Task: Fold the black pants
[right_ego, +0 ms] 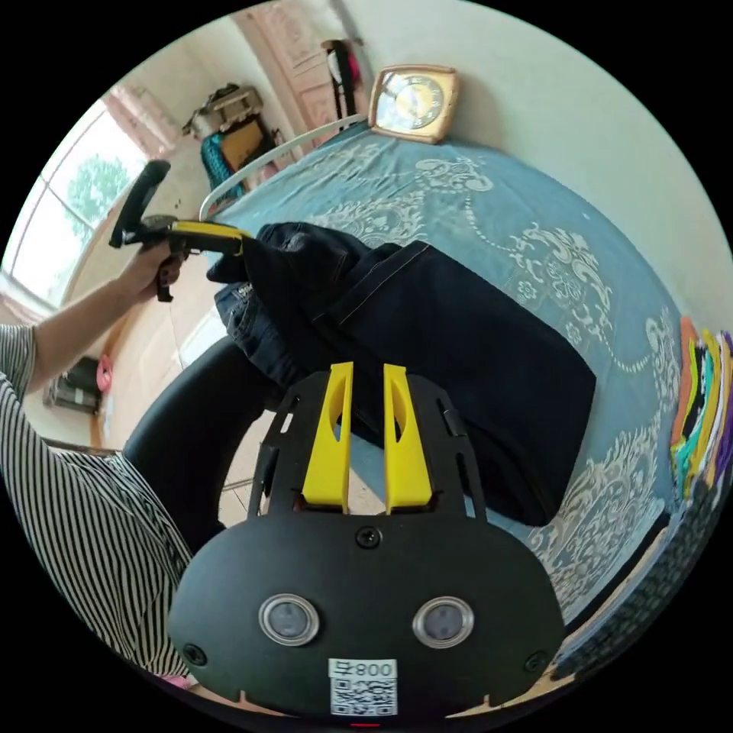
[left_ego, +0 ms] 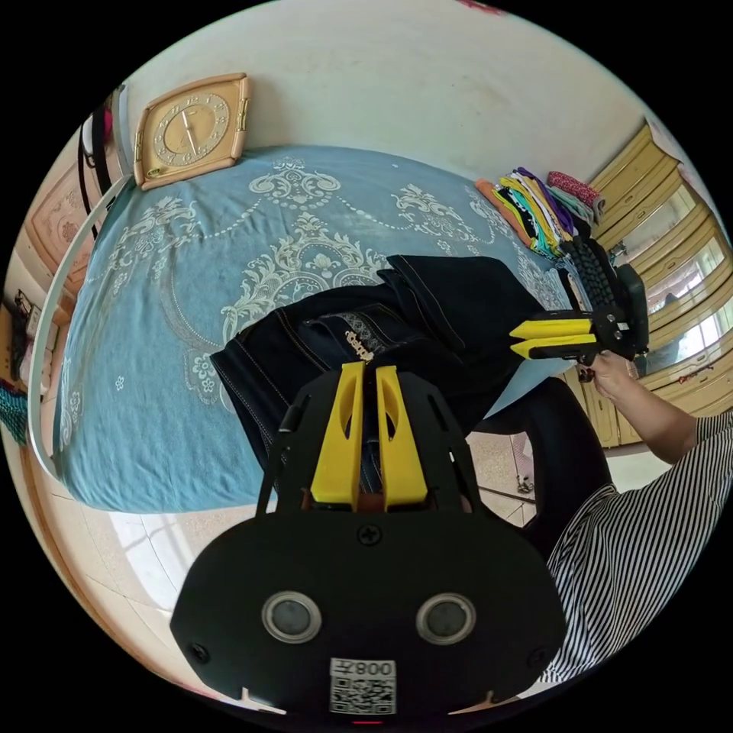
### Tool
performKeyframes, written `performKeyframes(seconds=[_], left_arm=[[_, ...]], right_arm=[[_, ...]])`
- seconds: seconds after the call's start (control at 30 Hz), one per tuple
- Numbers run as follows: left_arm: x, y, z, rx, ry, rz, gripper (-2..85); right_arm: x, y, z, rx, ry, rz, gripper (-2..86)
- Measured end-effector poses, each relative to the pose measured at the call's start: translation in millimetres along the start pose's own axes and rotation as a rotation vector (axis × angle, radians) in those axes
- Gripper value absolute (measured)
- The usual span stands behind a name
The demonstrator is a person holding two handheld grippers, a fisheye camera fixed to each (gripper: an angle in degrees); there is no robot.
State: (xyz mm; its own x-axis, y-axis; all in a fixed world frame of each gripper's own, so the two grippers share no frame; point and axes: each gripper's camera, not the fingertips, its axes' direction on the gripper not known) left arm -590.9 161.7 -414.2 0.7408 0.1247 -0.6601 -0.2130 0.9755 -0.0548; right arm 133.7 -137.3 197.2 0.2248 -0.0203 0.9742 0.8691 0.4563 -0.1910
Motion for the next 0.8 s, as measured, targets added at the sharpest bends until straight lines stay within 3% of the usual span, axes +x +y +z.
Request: performKeyframes(seconds=[0.2, 0.4, 0.57, 0.8], left_arm=[[-36.8, 2.1, -10.6, 0.021, 0.048, -0.063, 2.0], [-75.5, 0.3, -22.9, 0.038, 0.089, -0.120, 2.0], [-100.2, -3.6, -66.9, 0.138, 0.073, -0.099, 1.9], [-141.9, -31.0, -157.8, 0.404, -0.017, -0.044, 1.9]], right_arm=[[-19.4, -36.8, 33.7, -0.126, 0.146, -0.174, 9.3], [-21.5, -45.9, 44.3, -0.128, 0.292, -0.265, 3.5], [17.5, -39.8, -11.2, 0.012, 0.179, -0.111, 0.1], [144.9, 40.2, -185.1, 0.403, 0.195, 0.298, -0.3]])
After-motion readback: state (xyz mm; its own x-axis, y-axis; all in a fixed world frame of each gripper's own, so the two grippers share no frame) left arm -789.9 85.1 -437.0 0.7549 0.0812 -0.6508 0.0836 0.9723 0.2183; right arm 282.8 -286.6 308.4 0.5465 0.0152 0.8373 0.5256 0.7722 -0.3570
